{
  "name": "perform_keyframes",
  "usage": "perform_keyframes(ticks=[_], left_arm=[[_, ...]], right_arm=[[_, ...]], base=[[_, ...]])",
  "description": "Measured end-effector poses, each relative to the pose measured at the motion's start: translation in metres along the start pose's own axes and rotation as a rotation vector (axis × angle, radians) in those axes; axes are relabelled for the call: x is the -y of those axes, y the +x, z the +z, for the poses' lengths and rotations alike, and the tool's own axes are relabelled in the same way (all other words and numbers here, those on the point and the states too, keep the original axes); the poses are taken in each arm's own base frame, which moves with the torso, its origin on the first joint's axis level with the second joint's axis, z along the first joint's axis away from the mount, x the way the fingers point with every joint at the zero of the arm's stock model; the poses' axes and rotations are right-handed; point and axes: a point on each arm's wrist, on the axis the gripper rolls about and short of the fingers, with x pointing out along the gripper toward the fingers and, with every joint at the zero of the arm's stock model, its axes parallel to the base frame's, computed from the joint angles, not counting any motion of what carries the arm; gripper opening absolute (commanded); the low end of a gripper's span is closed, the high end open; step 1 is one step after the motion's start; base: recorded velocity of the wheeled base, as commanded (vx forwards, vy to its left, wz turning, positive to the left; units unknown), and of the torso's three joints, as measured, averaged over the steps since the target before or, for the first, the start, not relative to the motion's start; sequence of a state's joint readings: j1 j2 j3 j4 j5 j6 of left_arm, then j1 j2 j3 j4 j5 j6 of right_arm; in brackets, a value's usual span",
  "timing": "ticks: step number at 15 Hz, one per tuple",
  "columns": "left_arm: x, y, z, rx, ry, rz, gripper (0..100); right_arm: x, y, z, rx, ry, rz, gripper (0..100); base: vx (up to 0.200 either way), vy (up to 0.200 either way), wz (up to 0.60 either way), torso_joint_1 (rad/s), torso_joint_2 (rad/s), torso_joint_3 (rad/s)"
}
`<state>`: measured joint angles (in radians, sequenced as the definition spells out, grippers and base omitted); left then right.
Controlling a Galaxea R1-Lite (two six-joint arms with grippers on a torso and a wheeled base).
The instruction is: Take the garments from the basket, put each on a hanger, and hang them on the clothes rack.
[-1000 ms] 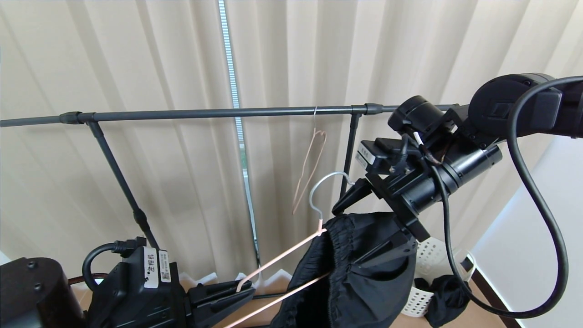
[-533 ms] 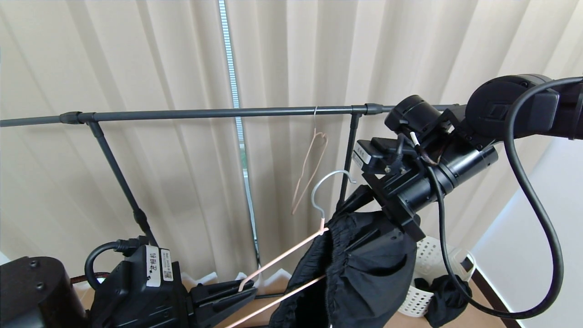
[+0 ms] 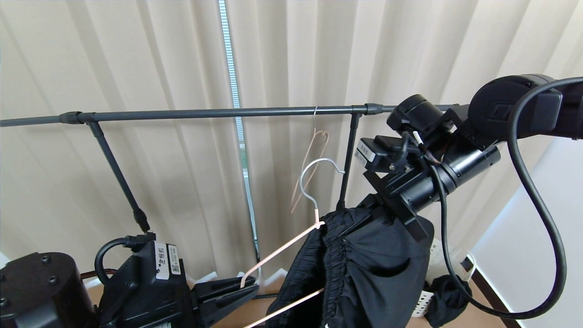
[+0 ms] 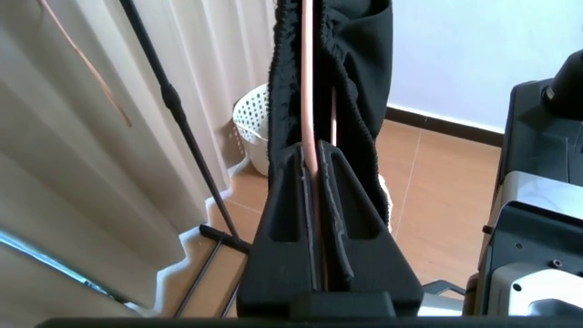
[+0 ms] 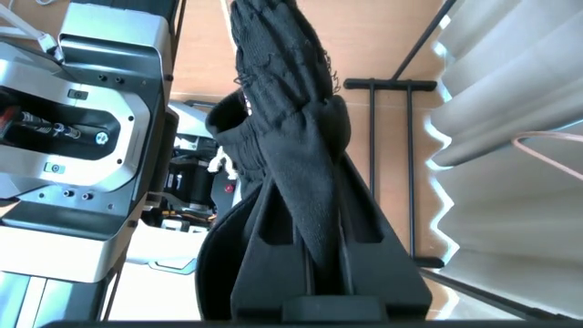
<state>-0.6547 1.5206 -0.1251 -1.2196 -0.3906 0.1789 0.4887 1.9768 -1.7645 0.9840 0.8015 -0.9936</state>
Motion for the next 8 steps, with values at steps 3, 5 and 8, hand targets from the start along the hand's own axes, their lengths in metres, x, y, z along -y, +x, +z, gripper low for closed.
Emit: perform_keyframes(ticks=[3,5,8], left_arm=[[-0.0026,0.0016,-0.0006,0.002,-0.027,0.009,100],[-0.0034,0.0022,0.0002,0.019,-0.026,0.016,100],[-0.0085,0.0035,-0.0029,0.005,-0.042,0.038,100]], right_arm=[[-0.0034,-0.0006,-0.0010,-0.003,0.005,0.004,0],[-0.0065,-0.0021,0.0006,-0.001,0.000,0.005,0],[-0.0102,-0.0074,0.0032,0.002,-0.004,-0.009,0]], base=[[0.000,0.000,0.00,0.000,0.00,0.000],[0.000,0.000,0.00,0.000,0.00,0.000],[0.000,0.000,0.00,0.000,0.00,0.000]])
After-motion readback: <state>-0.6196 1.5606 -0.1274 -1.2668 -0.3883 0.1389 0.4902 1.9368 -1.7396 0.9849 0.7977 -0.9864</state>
